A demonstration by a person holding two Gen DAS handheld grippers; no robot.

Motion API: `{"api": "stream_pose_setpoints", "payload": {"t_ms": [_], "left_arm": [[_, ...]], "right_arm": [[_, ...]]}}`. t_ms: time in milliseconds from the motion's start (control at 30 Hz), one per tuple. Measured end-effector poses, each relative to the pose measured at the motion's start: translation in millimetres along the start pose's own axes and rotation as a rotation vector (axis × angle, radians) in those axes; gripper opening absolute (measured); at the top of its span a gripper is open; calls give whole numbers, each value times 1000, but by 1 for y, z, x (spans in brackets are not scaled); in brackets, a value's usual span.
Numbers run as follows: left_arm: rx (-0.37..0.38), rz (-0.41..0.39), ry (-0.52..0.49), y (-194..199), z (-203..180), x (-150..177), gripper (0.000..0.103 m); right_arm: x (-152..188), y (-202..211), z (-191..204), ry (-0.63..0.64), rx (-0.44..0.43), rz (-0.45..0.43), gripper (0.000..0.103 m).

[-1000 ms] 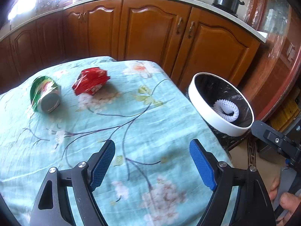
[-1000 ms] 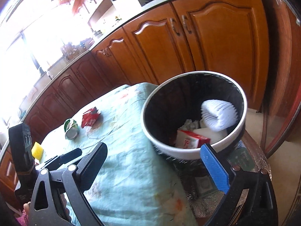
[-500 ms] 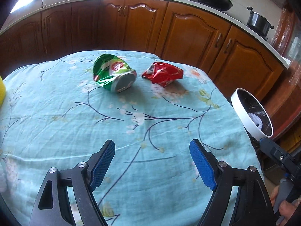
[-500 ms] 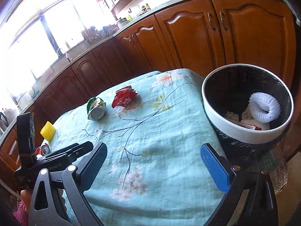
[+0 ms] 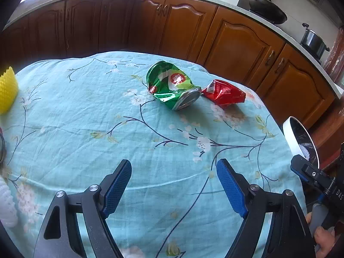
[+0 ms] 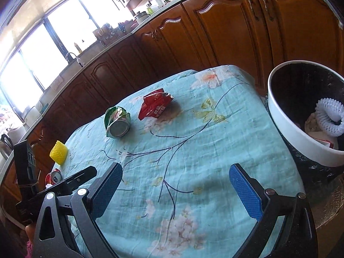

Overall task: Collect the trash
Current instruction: 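Move both open tools back toward the green can and red wrapper, then grasp the green crushed can with the left tool while the right tool grasps the red wrapper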

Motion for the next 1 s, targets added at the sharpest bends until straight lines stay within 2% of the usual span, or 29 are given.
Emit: {"api": "stream_pose_setpoints", "payload": {"t_ms": [300, 467, 533, 767, 867, 933, 1000], "left_arm": [[-11, -8, 61, -7, 31, -12, 81], [-18, -28, 103, -12, 53, -31, 81], [-19, -39, 115, -17, 61, -41, 81], [-10, -34, 148, -58, 83, -74, 81], [27, -20, 154, -79, 83, -86, 81], [46, -6, 148, -94, 80, -92, 81], [59, 11, 140, -109, 77, -96, 81]], "right_arm": [[-15, -34, 16, -37, -29, 8, 100], [-31, -50, 27, -37, -47, 14, 100], [-36, -58, 31, -30, -25, 27, 100], [-68, -88, 54, -31, -71, 21, 98], [-78, -106, 60, -34, -76, 42, 93], [-81, -119, 60, -40, -66, 64, 86], [-80, -131, 58, -53, -52, 93, 84]]}}
Point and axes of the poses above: each gripper's, at about its wrist camera, not at the fingertips, and y roughly against the way its jaws point, z to its left, x to its underside, the point moved 10 cm from there along -y, roughly the way its jaws point, and after that the axes turned 14 degrees about -y, right-handed, at the moved point
